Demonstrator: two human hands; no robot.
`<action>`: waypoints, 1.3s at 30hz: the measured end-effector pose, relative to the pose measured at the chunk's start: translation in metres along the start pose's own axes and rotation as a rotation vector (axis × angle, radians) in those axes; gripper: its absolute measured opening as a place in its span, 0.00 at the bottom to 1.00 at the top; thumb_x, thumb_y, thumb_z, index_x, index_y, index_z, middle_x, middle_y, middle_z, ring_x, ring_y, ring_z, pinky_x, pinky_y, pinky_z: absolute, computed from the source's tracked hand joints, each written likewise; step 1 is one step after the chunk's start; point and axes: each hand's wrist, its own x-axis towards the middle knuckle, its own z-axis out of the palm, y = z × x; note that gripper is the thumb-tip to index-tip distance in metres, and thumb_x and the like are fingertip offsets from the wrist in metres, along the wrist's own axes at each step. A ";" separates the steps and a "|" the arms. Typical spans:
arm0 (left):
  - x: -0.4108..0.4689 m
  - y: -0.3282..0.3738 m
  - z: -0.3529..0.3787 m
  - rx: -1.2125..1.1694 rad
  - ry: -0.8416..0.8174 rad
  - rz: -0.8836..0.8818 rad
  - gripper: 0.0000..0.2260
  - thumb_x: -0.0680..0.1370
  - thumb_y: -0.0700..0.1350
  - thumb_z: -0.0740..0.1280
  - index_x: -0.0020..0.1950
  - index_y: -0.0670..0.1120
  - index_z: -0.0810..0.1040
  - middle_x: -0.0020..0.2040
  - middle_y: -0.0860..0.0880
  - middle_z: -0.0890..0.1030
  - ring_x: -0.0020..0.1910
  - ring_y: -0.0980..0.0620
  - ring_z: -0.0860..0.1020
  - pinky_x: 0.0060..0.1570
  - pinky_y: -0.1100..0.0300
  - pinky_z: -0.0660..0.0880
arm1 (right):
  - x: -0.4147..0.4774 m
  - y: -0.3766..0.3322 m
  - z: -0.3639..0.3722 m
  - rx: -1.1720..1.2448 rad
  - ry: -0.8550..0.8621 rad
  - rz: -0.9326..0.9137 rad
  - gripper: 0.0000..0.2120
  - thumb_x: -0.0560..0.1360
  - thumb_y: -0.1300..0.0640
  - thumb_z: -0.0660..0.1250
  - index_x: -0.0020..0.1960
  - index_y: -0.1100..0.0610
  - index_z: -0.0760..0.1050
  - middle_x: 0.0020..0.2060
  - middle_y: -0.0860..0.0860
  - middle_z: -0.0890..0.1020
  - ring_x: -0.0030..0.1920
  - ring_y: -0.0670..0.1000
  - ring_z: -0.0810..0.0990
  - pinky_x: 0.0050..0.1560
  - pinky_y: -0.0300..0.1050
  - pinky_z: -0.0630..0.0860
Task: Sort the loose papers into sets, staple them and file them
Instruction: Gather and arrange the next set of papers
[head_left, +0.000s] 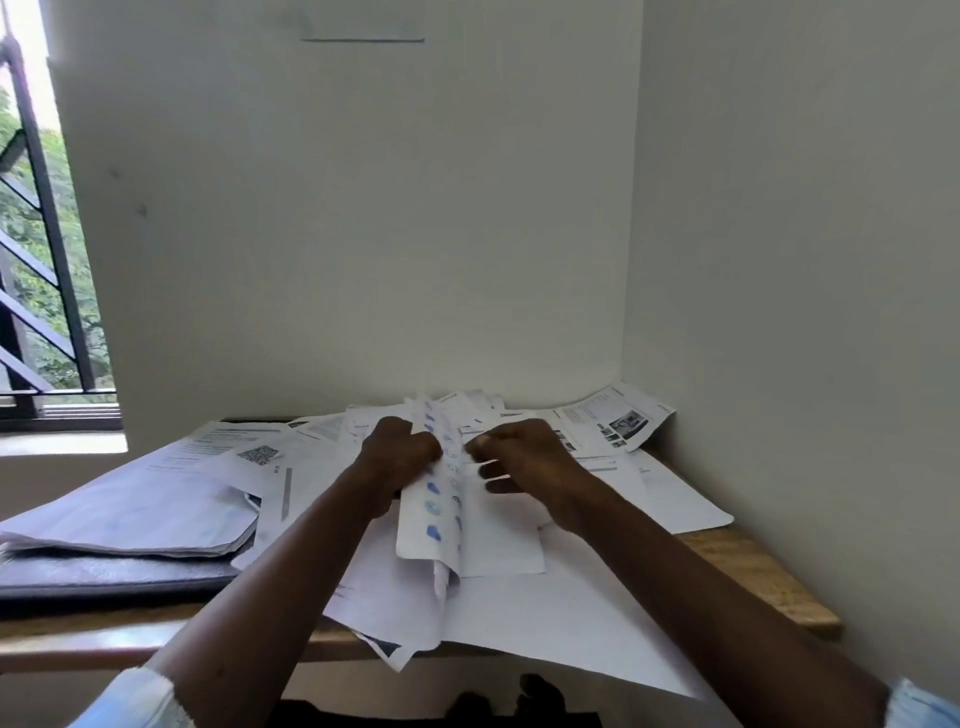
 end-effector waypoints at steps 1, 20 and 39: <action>0.000 -0.005 -0.002 -0.017 0.016 0.001 0.10 0.69 0.40 0.73 0.48 0.37 0.80 0.45 0.38 0.81 0.35 0.46 0.80 0.35 0.58 0.78 | 0.008 0.003 -0.007 -0.187 0.120 0.003 0.11 0.78 0.54 0.70 0.51 0.62 0.84 0.46 0.56 0.86 0.47 0.52 0.84 0.55 0.54 0.84; 0.006 -0.049 -0.013 -0.153 0.079 0.160 0.15 0.71 0.61 0.74 0.43 0.50 0.90 0.46 0.49 0.88 0.51 0.45 0.86 0.60 0.45 0.81 | 0.003 0.031 0.017 -0.373 0.041 -0.377 0.16 0.79 0.42 0.69 0.58 0.51 0.85 0.60 0.47 0.82 0.65 0.45 0.77 0.70 0.46 0.70; 0.007 -0.054 -0.013 -0.232 0.141 0.142 0.23 0.77 0.35 0.71 0.70 0.50 0.74 0.62 0.46 0.78 0.53 0.46 0.81 0.47 0.56 0.78 | 0.026 0.046 0.003 -0.655 0.178 0.029 0.23 0.70 0.34 0.73 0.40 0.54 0.76 0.36 0.46 0.80 0.45 0.52 0.80 0.48 0.48 0.76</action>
